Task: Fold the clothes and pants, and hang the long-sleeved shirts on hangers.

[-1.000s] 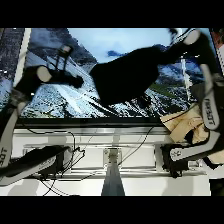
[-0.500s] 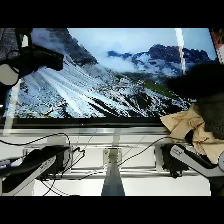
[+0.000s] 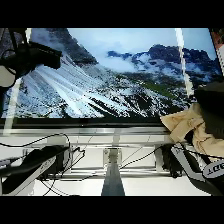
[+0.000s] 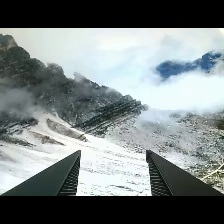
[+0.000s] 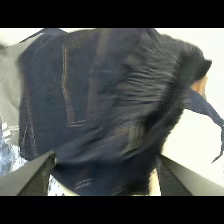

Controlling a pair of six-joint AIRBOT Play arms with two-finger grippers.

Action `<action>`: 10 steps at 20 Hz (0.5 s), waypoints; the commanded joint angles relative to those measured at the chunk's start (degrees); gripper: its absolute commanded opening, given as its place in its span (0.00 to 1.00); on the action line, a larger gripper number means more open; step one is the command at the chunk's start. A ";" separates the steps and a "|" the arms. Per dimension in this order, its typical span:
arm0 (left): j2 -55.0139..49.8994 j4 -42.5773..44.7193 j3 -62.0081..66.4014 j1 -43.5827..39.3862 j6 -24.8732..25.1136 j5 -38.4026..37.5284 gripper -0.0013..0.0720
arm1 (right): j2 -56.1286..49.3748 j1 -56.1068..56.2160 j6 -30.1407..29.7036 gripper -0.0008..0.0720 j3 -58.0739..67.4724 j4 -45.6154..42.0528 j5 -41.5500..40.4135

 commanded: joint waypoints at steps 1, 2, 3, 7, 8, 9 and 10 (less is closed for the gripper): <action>0.07 0.02 0.07 0.04 0.00 0.07 0.66 | 0.15 -2.21 -0.31 0.93 -0.02 0.00 -1.92; 0.07 0.02 0.07 0.04 0.00 0.09 0.66 | -0.07 -2.16 -0.35 0.93 -0.11 0.92 -2.99; 0.07 0.02 0.07 0.04 0.00 0.09 0.66 | -0.42 -2.16 -1.03 0.86 -0.20 2.71 -4.00; 0.07 0.02 0.07 0.04 0.00 0.07 0.66 | -4.87 0.02 -12.44 0.06 -0.20 17.99 -6.78; 0.07 0.02 0.07 0.04 0.00 0.09 0.66 | -6.60 1.97 -14.93 0.06 -0.20 22.34 -6.75; 0.07 0.02 0.07 0.04 0.00 0.07 0.66 | -8.13 4.57 -17.25 0.06 -0.20 25.99 -6.93; 0.07 0.02 0.07 0.04 0.00 0.09 0.66 | -9.57 8.41 -19.50 0.06 -0.20 28.30 -7.91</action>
